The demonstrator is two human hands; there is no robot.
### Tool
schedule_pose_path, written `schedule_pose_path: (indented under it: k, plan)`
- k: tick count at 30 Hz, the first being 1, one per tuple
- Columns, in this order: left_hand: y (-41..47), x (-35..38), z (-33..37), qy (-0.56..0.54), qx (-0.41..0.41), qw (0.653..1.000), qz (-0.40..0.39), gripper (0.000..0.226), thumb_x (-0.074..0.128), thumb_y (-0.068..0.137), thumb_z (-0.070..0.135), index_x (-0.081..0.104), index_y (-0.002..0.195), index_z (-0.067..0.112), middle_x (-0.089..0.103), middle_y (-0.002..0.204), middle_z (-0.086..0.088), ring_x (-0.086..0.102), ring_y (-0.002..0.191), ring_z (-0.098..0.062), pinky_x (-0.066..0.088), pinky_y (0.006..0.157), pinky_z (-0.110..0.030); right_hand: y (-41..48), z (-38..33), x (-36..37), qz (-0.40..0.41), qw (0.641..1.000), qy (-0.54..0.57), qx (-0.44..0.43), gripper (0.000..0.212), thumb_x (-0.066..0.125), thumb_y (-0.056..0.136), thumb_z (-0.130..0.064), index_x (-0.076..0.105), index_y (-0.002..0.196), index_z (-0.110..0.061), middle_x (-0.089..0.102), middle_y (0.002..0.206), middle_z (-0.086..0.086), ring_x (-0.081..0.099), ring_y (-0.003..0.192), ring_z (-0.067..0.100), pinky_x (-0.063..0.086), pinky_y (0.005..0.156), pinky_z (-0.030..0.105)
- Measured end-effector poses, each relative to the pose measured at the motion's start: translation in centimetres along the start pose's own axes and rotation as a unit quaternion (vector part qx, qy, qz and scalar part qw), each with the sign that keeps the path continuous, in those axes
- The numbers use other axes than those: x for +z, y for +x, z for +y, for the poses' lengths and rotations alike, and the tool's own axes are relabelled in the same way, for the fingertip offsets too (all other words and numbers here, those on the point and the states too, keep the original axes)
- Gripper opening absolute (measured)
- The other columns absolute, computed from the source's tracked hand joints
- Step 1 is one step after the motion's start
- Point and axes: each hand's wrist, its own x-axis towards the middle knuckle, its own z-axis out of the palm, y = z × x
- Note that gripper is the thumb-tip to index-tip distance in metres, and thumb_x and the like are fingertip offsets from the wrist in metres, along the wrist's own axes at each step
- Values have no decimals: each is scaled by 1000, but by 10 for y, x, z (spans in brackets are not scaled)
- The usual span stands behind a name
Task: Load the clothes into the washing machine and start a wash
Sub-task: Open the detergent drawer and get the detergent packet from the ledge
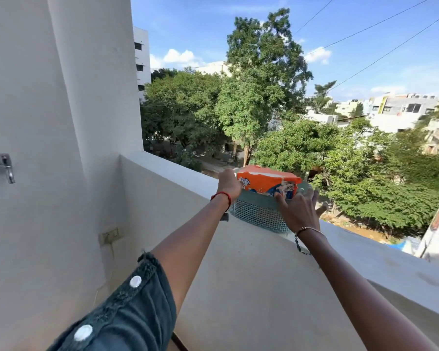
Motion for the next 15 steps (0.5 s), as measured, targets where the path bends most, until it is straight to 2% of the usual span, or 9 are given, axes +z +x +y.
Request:
schedule_pose_path:
  k: [2, 5, 8, 12, 15]
  plan:
    - [-5, -6, -5, -4, 5, 1000, 10, 21, 62, 87, 5, 60, 100, -13, 63, 105, -25, 59, 102, -35, 45, 70, -34, -6, -5, -1, 19, 1000, 20, 4, 73, 43, 91, -48, 37, 130, 14, 8, 153, 22, -4, 144, 31, 1, 112, 56]
    - [-21, -22, -11, -14, 0, 1000, 24, 22, 62, 87, 5, 58, 97, -15, 61, 107, -28, 56, 103, -36, 40, 69, -34, -21, -19, -3, 54, 997, 52, 5, 79, 47, 91, -44, 20, 140, 12, 6, 154, 21, -4, 145, 30, 2, 113, 53]
    - [-41, -43, -21, -40, 0, 998, 39, 30, 64, 86, 9, 56, 100, -17, 59, 111, -31, 51, 110, -40, 40, 82, -40, -47, -43, -5, 86, 993, 81, -7, 82, 49, 91, -40, 9, 144, 8, -1, 155, 20, -8, 145, 29, -1, 115, 49]
    - [-86, -85, -50, -100, 3, 993, 62, 53, 65, 86, 18, 47, 131, -5, 52, 133, -20, 44, 129, -30, 37, 105, -37, -103, -89, 2, 77, 984, 149, -53, 82, 51, 91, -34, 2, 145, 5, -3, 156, 18, -8, 145, 26, -5, 116, 40]
    - [-142, -130, -78, -124, 5, 987, 98, 61, 64, 87, 24, 40, 139, 2, 47, 140, -14, 41, 132, -25, 34, 110, -34, -164, -130, 20, 28, 973, 205, -106, 78, 50, 92, -31, 3, 145, 4, -3, 156, 16, -8, 145, 24, -6, 116, 35]
